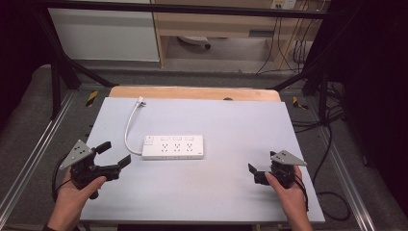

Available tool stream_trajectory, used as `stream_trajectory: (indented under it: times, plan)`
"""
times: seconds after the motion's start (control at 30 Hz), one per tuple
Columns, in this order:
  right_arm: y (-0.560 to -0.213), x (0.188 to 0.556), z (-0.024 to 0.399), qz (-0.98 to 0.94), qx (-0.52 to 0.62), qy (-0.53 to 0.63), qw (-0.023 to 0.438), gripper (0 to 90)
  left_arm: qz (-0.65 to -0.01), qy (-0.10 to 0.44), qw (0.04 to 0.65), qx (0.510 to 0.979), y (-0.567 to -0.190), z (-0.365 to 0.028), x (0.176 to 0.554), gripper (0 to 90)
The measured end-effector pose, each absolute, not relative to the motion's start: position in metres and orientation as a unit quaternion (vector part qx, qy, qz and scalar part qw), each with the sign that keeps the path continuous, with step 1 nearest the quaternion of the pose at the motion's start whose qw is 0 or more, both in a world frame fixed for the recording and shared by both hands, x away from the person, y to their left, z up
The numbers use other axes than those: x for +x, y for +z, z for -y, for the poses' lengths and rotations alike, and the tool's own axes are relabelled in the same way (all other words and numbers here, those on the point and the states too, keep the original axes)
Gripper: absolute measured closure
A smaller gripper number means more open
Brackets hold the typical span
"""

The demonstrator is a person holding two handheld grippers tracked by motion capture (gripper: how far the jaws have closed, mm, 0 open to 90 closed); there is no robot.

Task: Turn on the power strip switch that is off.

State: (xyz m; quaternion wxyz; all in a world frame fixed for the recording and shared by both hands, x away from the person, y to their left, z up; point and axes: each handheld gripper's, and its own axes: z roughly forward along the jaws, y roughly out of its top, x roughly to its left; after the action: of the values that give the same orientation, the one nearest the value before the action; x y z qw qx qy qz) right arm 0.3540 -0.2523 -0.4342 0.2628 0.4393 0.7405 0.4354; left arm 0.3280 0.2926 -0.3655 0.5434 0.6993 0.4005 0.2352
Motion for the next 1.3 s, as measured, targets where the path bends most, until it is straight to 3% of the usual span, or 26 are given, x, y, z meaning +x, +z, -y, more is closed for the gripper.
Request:
stream_trajectory:
  times: [0.43,0.7,1.3]
  plan:
    - [-0.435,0.353,0.250,-0.744,0.435,0.435,0.261,3.1,-0.392,0.215,0.550,0.706,-0.357,-0.279,0.342,7.1]
    - [-0.435,0.353,0.251,-0.745,0.438,0.431,0.260,3.2,-0.390,0.222,0.550,0.704,-0.354,-0.270,0.354,3.6]
    - [-0.437,0.352,0.254,-0.745,0.453,0.420,0.252,3.3,-0.390,0.228,0.547,0.705,-0.352,-0.255,0.375,5.1]
